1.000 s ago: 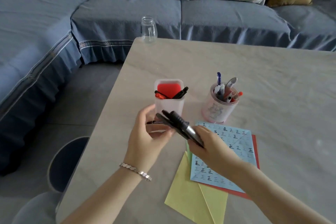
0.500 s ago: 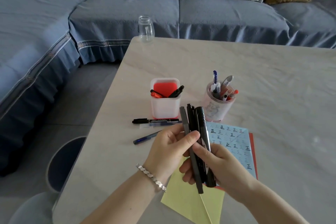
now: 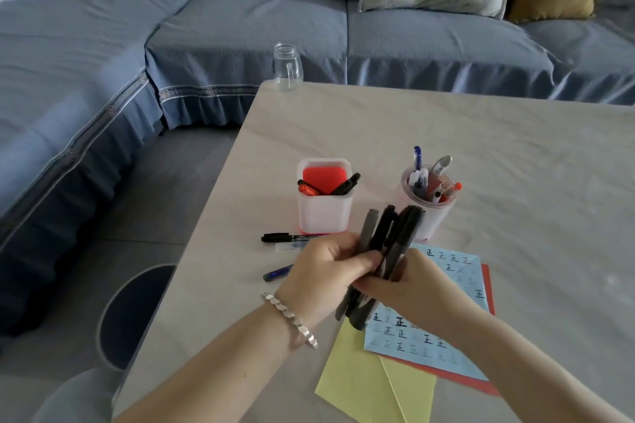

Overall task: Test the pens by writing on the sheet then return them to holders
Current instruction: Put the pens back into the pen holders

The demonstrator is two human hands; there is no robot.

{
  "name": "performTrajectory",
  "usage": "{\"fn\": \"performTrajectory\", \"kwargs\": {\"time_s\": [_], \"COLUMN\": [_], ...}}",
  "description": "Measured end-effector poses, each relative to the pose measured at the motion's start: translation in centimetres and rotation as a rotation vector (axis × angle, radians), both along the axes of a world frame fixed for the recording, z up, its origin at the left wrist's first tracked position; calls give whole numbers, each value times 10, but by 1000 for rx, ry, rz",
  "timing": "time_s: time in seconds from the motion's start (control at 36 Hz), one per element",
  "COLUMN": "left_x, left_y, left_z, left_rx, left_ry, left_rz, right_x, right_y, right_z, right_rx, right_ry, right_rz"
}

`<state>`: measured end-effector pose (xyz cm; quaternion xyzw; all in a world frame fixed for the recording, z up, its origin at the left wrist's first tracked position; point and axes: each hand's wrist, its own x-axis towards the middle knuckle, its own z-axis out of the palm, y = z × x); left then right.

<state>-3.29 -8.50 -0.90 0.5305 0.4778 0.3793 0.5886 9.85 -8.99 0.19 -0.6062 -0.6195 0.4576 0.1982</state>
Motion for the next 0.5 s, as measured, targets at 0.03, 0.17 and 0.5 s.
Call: {"fn": "performTrajectory", "kwargs": {"time_s": [0.03, 0.17, 0.5], "left_x": [-2, -12, -40], "left_y": [2, 12, 37], "left_z": [0, 13, 17], "left_rx": [20, 35, -25], "left_ry": [3, -160, -269], "left_rz": [-2, -23, 100], "right_x": [-4, -15, -13], "right_y": [2, 14, 63], "right_z": [3, 10, 47], "right_rx": [17, 89, 206], "right_ry": [-11, 101, 429], "right_rz": [-1, -26, -293]}}
